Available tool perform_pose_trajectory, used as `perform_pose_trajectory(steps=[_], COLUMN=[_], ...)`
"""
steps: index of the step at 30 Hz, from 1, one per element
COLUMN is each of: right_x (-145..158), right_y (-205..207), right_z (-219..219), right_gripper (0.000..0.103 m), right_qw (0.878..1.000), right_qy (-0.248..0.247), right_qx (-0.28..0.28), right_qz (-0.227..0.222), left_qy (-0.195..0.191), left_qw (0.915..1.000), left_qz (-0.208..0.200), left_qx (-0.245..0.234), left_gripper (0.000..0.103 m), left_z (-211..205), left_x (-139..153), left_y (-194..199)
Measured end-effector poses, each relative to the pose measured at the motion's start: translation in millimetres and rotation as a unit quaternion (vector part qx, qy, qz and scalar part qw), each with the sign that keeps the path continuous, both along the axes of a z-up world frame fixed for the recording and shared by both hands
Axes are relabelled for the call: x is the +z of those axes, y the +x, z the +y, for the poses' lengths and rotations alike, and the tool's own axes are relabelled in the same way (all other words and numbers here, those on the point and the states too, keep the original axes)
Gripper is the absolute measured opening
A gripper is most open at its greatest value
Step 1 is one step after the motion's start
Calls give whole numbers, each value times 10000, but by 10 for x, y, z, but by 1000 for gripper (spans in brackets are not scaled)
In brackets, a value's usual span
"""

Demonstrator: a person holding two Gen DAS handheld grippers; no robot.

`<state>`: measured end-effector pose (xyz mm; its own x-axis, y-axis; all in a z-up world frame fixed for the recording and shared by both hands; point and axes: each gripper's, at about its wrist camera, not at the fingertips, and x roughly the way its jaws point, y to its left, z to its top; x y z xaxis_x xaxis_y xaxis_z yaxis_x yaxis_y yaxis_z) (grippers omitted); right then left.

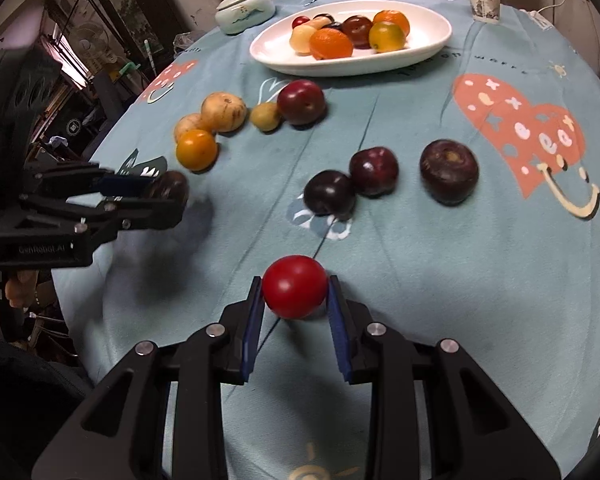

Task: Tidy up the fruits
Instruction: 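Carry the dark plum and tomato over the white plate and release both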

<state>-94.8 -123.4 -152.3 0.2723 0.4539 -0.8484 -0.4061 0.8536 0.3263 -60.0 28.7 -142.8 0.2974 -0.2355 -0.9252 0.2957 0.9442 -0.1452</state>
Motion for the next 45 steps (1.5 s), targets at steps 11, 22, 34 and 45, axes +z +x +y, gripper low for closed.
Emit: perform_pose_trajectory(steps=[11,22,34,45], right_x=[256,1046,681,419], right_y=[156,1347,2659,2881], right_z=[0,126,475,371], right_gripper=[32,32,32,78], right_qw=[9996,9907,9906,9920], right_qy=[177,109,-438,-696], right_qx=[-36,-122,-127,-315], right_qz=[-216,-1352,-1292,-1003], left_qy=[87,427,771,736], left_qw=[9973,9913,9909,9903], left_qz=[-682,-1238,-960,-827], left_qx=[-273,113,548,835], left_gripper=[46,46,46,62], left_z=[-174,-258,-55,169], left_x=[506,815,319,231], left_y=[506,1517,2399,2402])
